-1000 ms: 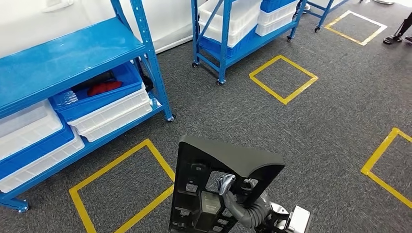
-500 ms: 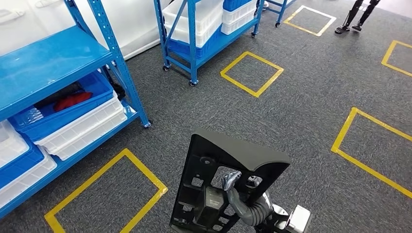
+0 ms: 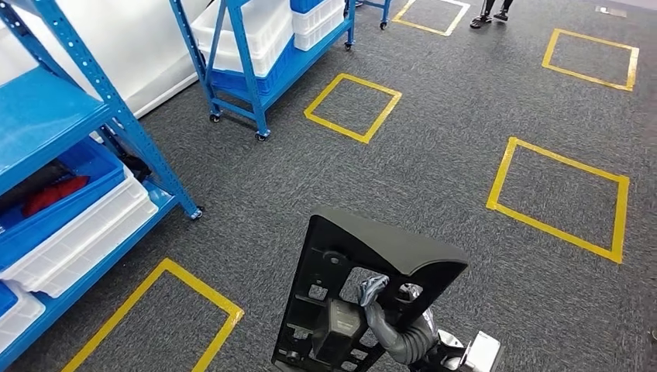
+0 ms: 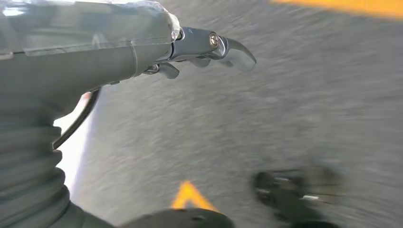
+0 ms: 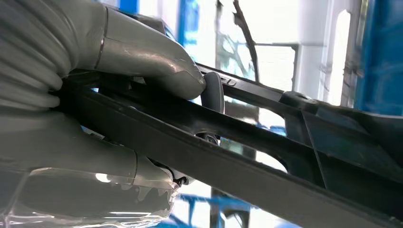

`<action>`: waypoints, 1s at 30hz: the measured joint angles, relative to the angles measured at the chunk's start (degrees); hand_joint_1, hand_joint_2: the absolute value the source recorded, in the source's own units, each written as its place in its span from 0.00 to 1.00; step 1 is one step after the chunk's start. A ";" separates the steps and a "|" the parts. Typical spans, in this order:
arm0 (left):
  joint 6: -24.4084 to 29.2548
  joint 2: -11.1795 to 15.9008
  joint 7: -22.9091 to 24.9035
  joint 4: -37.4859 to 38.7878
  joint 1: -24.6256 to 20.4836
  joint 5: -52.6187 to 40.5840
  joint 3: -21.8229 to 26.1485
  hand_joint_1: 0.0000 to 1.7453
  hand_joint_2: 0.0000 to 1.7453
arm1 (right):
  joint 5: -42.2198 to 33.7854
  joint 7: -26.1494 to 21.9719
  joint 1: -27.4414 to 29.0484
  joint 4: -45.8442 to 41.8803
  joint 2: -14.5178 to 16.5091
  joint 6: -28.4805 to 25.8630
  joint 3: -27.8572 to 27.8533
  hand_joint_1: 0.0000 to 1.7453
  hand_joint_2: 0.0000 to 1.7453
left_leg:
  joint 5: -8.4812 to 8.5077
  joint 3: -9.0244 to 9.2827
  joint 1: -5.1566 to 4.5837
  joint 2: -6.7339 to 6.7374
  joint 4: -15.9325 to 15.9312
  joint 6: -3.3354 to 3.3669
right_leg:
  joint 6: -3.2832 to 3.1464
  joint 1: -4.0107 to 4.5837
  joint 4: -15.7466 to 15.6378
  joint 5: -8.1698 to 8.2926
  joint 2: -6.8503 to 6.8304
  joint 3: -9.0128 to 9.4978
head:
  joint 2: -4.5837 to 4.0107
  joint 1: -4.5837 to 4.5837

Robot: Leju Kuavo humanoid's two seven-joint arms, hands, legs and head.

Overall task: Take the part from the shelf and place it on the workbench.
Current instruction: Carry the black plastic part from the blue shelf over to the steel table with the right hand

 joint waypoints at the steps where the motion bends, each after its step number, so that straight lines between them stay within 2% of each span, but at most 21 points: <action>1: 0.38 0.01 -1.77 -0.01 -0.14 -0.26 -0.13 0.00 1.00 | -0.35 -0.13 -0.06 -0.06 0.00 0.11 -0.28 1.00 1.00 | -1.74 -1.24 0.13 -1.55 2.84 -0.11 | -0.36 -0.07 -0.17 0.15 0.59 0.03 | 0.00 -0.01; 3: 0.55 0.04 -3.12 -0.01 -0.52 -1.28 -0.63 0.00 1.00 | -0.72 -0.31 -0.12 -0.09 0.01 -0.01 -0.84 1.00 1.00 | -5.40 -5.04 0.17 -3.66 10.78 -0.16 | -0.78 0.26 -0.16 0.26 1.90 -0.12 | 0.00 -0.01; 4: 0.38 0.08 -2.70 -0.01 -0.81 -1.85 -0.99 0.00 1.00 | -0.71 -0.35 -0.05 -0.09 0.01 -0.16 -1.13 1.00 1.00 | -6.16 -6.56 0.18 -4.08 13.73 -0.14 | -0.88 0.44 -0.10 0.27 2.65 -0.16 | 0.00 -0.01; 5: 0.10 0.15 -1.85 -0.01 -1.12 -2.30 -1.37 0.00 1.00 | -0.66 -0.33 0.01 -0.11 0.02 -0.36 -1.39 1.00 1.00 | -5.72 -7.19 0.15 -4.30 14.65 -0.04 | -0.92 0.61 -0.02 0.28 3.44 -0.16 | 0.00 -0.01; 6: -0.24 0.25 -0.83 -0.01 -1.44 -2.52 -1.68 0.00 1.00 | -0.62 -0.25 0.02 -0.15 0.08 -0.50 -1.65 1.00 1.00 | -4.13 -6.71 0.13 -4.49 13.18 0.15 | -0.93 0.73 0.10 0.29 4.21 -0.14 | 0.00 -0.01; 7: -0.55 0.39 0.19 -0.01 -1.69 -2.54 -1.90 0.00 1.00 | -0.64 -0.16 -0.03 -0.20 0.20 -0.55 -1.90 1.00 1.00 | -1.78 -5.32 0.10 -4.97 9.77 0.42 | -0.92 0.80 0.23 0.27 5.00 -0.11 | 0.00 -0.01; 9: -0.98 0.80 1.92 -0.02 -1.75 -2.09 -2.05 0.00 1.00 | -0.79 -0.01 -0.26 -0.33 0.57 -0.09 -2.31 1.00 1.00 | 1.48 -2.15 0.05 -7.28 2.09 1.02 | -0.73 0.84 0.51 0.30 6.44 -0.23 | 0.00 0.00; 11: -1.24 1.15 3.46 -0.03 -1.34 -1.45 -2.05 0.00 1.00 | -0.90 0.02 -0.50 -0.40 0.89 0.83 -2.49 1.00 1.00 | 2.04 -0.87 -0.12 -8.68 -1.35 1.36 | -0.17 0.62 0.60 0.54 7.71 -0.64 | 0.00 0.00; 13: -1.55 1.34 4.78 -0.05 -0.89 -1.12 -2.02 0.00 1.00 | -0.91 0.15 -0.58 -0.41 1.01 1.39 -2.64 1.00 1.00 | 2.32 -0.67 -0.19 -7.84 -1.92 1.72 | 0.59 0.39 0.47 0.85 8.74 -0.96 | 0.00 -0.01; 14: -1.70 1.39 5.17 -0.06 -0.76 -1.11 -2.01 0.00 1.00 | -0.90 0.24 -0.56 -0.42 1.04 1.47 -2.83 1.00 1.00 | 2.62 -0.45 -0.13 -7.25 -2.34 2.01 | 0.85 0.42 0.75 0.68 8.24 -1.15 | 0.00 -0.01; 16: -1.89 1.40 5.02 -0.08 -0.52 -1.26 -1.99 0.00 1.00 | -0.82 0.48 -0.63 -0.44 1.10 1.46 -3.35 1.00 1.00 | 3.25 -0.09 0.06 -6.02 -3.23 2.62 | 1.27 0.62 3.87 -1.39 5.32 -2.64 | 0.00 0.00; 17: -1.96 1.34 4.59 -0.08 -0.41 -1.35 -1.99 0.00 1.00 | -0.65 0.58 -0.63 -0.49 1.11 1.47 -3.62 1.00 1.00 | 3.33 -0.04 -0.04 -5.34 -3.36 2.76 | 1.42 0.60 7.05 -3.24 3.51 -4.18 | 0.00 0.00; 18: -2.01 1.28 4.07 -0.08 -0.26 -1.44 -1.99 0.00 1.00 | -0.35 0.66 -0.64 -0.52 1.11 1.52 -3.88 1.00 1.00 | 3.32 -0.08 -0.10 -4.63 -3.37 2.85 | 1.65 0.50 10.91 -5.16 2.42 -6.06 | 0.00 0.00; 19: -2.05 1.23 3.61 -0.08 -0.12 -1.58 -2.00 0.00 1.00 | 0.09 0.69 -0.60 -0.57 1.08 1.65 -4.12 1.00 1.00 | 3.27 -0.11 -0.14 -3.82 -3.35 2.84 | 1.89 0.29 14.30 -6.48 1.91 -7.73 | 0.00 0.01; 20: -2.08 1.15 3.25 -0.08 -0.02 -1.75 -2.02 0.00 1.00 | 0.63 0.69 -0.54 -0.64 1.01 1.82 -4.34 1.00 1.00 | 3.19 -0.10 -0.13 -3.00 -3.33 2.78 | 2.14 0.04 16.20 -6.83 1.63 -8.67 | 0.00 0.01; 21: -2.09 1.01 2.98 -0.08 0.01 -1.95 -2.05 0.00 1.00 | 1.16 0.68 -0.52 -0.79 0.90 1.99 -4.52 1.00 1.00 | 3.08 -0.06 -0.09 -2.21 -3.29 2.66 | 2.38 -0.22 15.92 -6.10 1.37 -8.49 | 0.00 0.01; 22: -2.10 0.80 2.76 -0.08 -0.04 -2.23 -2.11 0.00 1.00 | 1.64 0.70 -0.51 -1.06 0.75 2.10 -4.65 1.00 1.00 | 2.91 0.02 -0.02 -1.52 -3.19 2.46 | 2.63 -0.49 13.29 -4.47 0.87 -7.07 | 0.00 0.01; 24: -2.13 0.34 2.29 -0.08 -0.24 -2.79 -2.39 0.00 1.00 | 2.30 1.01 -0.48 -2.06 0.44 1.99 -4.78 1.00 1.00 | 2.25 0.16 -0.07 -0.37 -2.61 1.78 | 2.90 -0.71 5.44 -1.40 -1.53 -2.80 | 0.00 0.01; 26: -2.15 0.01 1.68 -0.08 -0.46 -3.06 -2.67 0.00 1.00 | 2.72 1.59 -0.06 -3.23 0.21 1.58 -4.80 1.00 1.00 | 1.55 0.26 -0.26 0.47 -2.03 1.00 | 2.22 -0.48 1.45 -0.62 -2.74 -0.71 | 0.00 0.01; 29: -2.07 -0.32 1.57 -0.08 -0.75 -2.78 -2.80 0.00 1.00 | 3.40 2.02 1.16 -4.34 -0.22 1.05 -4.85 1.00 1.00 | 0.96 0.81 -0.02 1.52 -1.90 -0.03 | 0.67 -0.07 1.36 -0.80 -0.96 -0.85 | 0.00 0.00; 30: -2.05 -0.37 1.90 -0.08 -0.79 -2.66 -2.82 0.00 1.00 | 3.59 1.96 1.37 -4.60 -0.37 1.02 -4.86 1.00 1.00 | 0.29 0.71 0.14 0.91 -1.25 -0.31 | 0.26 -0.06 1.28 -0.75 -0.35 -0.83 | 0.00 0.00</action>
